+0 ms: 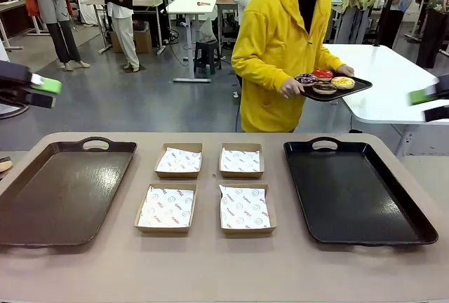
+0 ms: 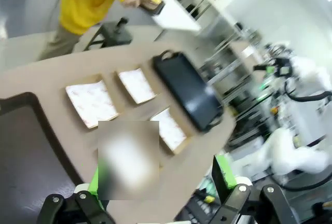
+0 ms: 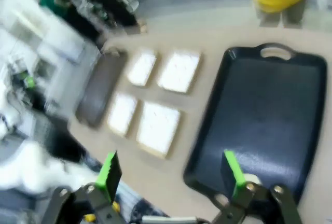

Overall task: Individually package the donuts and arrange them on the tray.
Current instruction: Pick up one Paper togo box.

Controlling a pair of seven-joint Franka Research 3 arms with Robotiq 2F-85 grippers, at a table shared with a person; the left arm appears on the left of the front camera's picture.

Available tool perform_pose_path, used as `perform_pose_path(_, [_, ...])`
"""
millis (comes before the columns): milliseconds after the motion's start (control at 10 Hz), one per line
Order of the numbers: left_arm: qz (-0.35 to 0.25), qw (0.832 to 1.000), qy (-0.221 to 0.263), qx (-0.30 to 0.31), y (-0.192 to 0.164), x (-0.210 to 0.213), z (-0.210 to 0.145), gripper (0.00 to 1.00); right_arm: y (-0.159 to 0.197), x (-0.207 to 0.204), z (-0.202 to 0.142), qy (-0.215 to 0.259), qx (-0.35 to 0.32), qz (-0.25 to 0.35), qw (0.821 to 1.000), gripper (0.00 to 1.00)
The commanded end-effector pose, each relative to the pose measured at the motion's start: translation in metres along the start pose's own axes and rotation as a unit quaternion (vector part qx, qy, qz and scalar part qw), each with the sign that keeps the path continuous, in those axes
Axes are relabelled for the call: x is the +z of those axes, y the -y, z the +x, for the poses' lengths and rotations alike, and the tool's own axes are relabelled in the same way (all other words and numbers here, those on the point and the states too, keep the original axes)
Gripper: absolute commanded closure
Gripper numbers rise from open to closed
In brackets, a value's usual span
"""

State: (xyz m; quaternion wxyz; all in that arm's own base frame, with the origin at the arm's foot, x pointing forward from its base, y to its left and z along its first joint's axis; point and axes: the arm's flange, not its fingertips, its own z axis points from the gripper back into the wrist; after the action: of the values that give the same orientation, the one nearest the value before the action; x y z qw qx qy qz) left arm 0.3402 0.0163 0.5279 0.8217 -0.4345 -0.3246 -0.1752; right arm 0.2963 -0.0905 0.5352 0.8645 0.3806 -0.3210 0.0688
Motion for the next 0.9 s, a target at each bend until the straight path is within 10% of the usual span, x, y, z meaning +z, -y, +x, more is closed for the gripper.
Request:
perform_pose_path(0, [-0.04,0.998,0.016,0.05,-0.022,0.022,0.002,0.0,0.033,0.025,-0.075,0.084,-0.044,0.079,0.992,0.0])
perform_pose_path(800, [-0.016,0.982,-0.016,0.185,-0.081,0.124,-0.016,0.0,0.104,0.109,-0.136,0.136,-0.083,0.233,0.959,0.0])
